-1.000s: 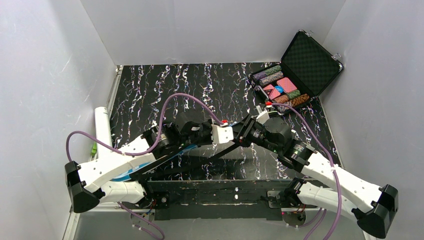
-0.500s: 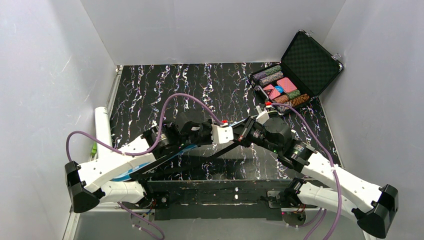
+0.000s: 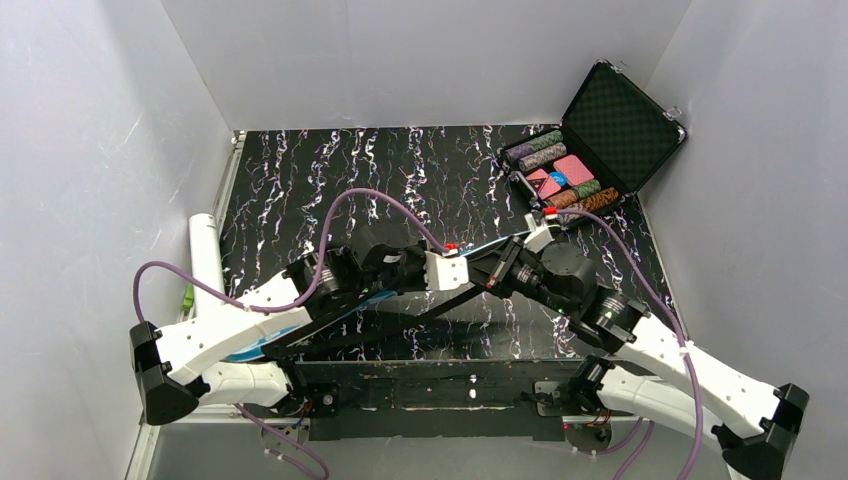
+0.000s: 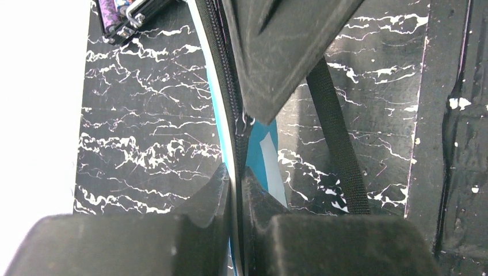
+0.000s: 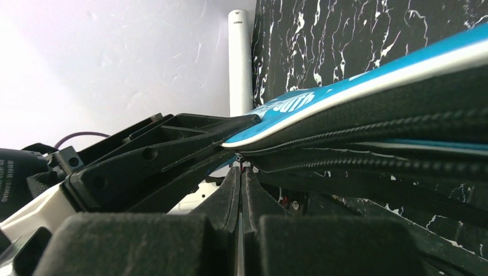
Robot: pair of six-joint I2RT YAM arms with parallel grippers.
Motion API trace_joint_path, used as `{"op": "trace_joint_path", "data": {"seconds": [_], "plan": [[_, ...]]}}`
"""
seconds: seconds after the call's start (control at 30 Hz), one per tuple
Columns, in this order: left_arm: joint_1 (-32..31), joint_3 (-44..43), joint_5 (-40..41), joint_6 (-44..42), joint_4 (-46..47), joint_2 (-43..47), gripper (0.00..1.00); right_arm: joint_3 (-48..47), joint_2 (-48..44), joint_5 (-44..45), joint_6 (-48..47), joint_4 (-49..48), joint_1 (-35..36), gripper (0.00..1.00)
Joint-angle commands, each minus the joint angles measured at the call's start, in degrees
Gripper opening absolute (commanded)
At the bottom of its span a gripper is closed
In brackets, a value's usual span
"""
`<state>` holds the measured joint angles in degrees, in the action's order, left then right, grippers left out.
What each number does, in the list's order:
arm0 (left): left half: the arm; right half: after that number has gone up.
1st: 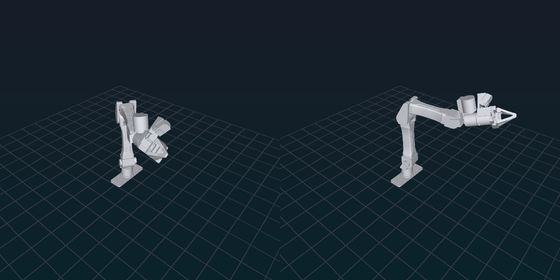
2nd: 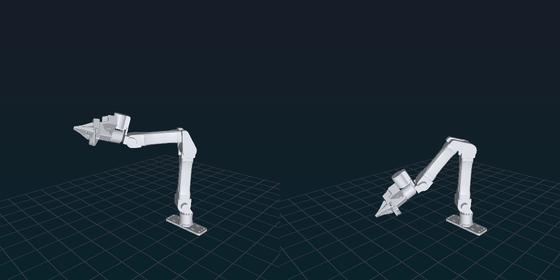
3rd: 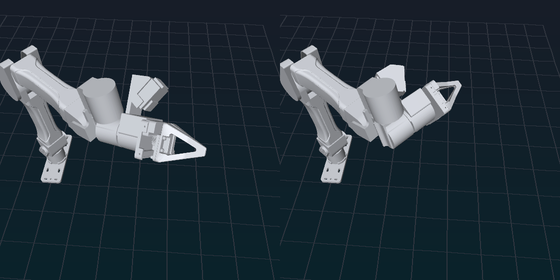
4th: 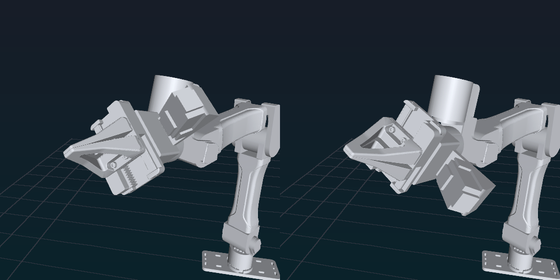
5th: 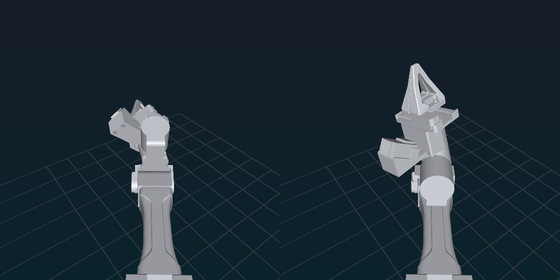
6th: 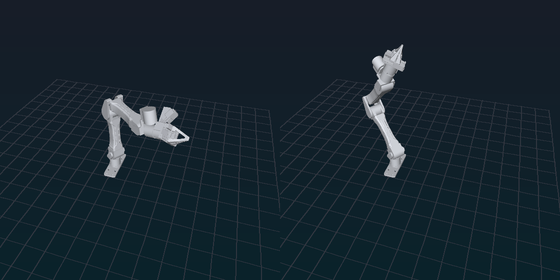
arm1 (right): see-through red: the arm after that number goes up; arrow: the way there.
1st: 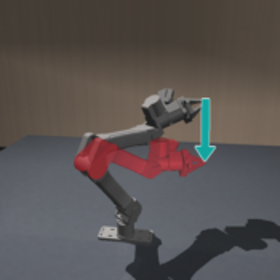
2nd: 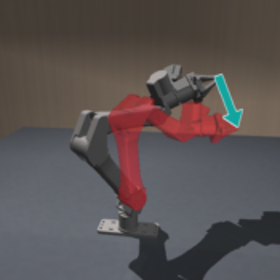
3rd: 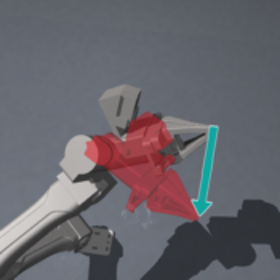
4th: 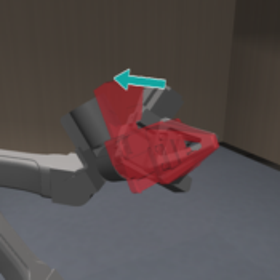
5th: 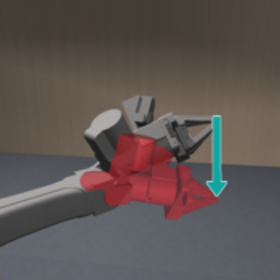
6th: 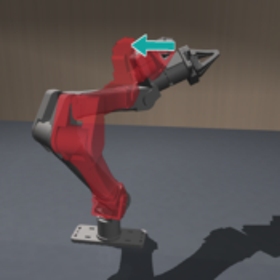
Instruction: Pack up the badminton gear
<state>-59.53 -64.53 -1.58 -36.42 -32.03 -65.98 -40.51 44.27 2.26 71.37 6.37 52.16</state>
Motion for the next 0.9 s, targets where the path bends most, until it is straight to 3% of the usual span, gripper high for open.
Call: {"op": "trace_joint_path", "data": {"seconds": [0.0,0.4,0.87], "plan": [[-0.15,-1.07,0.42,-1.84,3.55,2.50,0.00,-2.85,-4.30,5.43,-3.37,2.26,0.05,0.01],[-0.15,-0.22,0.42,-2.65,2.93,3.48,0.00,-8.40,-8.12,12.29,-9.02,11.55,-0.04,0.01],[-0.16,-0.48,0.19,-2.96,2.53,4.16,0.00,-22.77,-11.30,30.21,-19.38,30.42,-1.44,0.01]]}}
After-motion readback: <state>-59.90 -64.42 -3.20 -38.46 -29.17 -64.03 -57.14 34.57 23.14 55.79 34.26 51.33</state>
